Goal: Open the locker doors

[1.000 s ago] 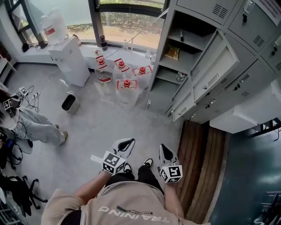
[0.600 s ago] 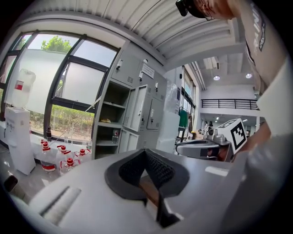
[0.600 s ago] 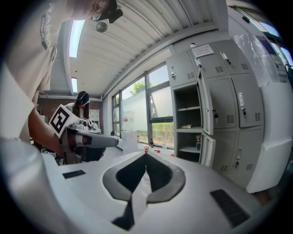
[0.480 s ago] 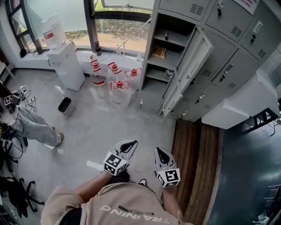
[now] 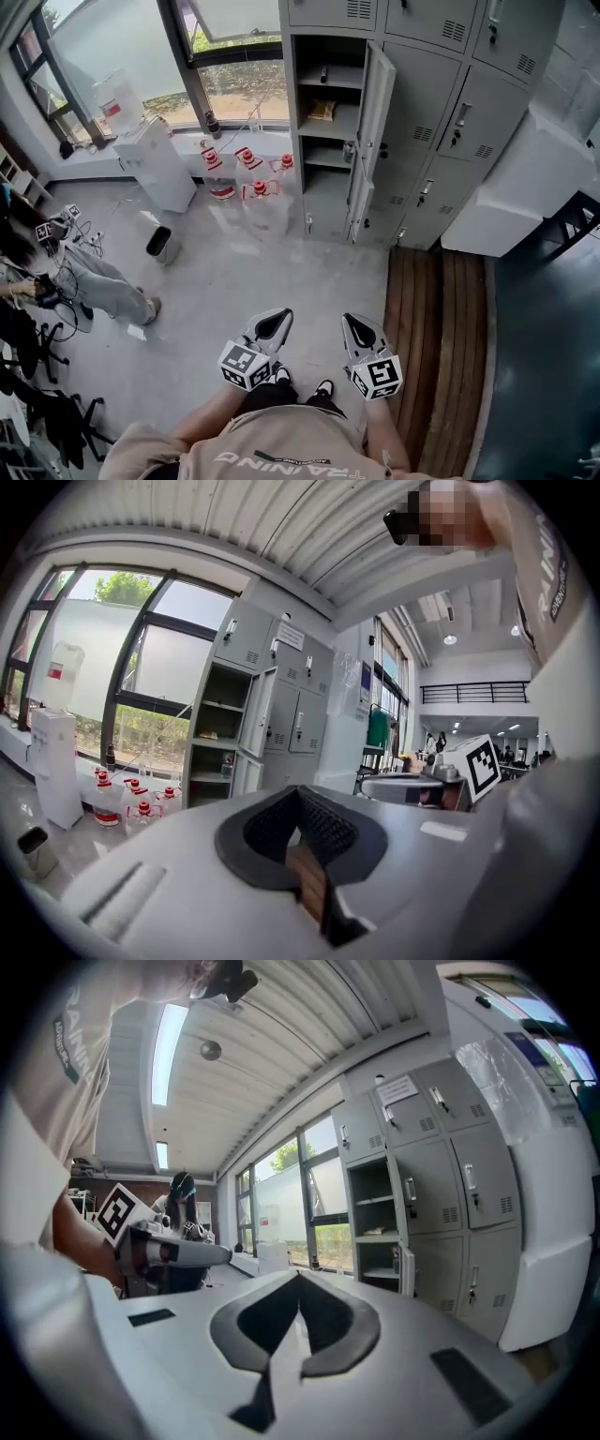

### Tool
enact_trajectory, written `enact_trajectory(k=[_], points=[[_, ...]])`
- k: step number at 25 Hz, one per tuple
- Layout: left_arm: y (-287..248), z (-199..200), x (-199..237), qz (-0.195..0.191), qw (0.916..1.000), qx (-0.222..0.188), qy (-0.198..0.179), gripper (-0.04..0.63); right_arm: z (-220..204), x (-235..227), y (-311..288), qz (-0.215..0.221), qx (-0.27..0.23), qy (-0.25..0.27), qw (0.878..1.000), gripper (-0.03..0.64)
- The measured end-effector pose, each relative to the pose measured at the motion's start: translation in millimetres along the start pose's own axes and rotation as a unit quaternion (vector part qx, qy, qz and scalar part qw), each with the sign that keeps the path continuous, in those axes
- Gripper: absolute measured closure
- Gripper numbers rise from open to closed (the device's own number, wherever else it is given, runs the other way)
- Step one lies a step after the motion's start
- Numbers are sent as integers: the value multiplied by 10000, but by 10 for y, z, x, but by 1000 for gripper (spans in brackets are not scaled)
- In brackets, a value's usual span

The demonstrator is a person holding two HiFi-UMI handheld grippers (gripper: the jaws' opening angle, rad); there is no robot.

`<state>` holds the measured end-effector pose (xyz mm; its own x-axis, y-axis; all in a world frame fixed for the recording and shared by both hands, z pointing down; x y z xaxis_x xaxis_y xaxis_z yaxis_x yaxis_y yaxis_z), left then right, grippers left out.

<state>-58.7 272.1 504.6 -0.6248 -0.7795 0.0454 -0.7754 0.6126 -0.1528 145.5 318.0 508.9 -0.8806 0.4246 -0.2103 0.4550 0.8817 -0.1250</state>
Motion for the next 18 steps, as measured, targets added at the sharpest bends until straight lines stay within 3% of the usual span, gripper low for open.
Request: enact_trajectory(k=[5,11,18], points=[[194,-61,-67,18,10000,40,-10,589,96,206,220,-62,-113,54,9999,606],[201,243,-12,-29,9982,-410,-434,589,196,400,229,-75,-246,342,9991,606],[413,182,151,228,9988,-403,-188,589,353,605,167,123,-272,523,9982,606]])
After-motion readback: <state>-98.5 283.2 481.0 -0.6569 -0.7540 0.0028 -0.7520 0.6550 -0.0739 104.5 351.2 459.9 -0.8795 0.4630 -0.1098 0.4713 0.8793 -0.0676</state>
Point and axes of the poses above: the fingertips, and each gripper's own axes: y backward along the fingers, x to its left, z out of its top, the point moved 7 cm from there along y, backward along the fingers, and after that the axes turned 8 degrees about -y, right-handed, at the moved point
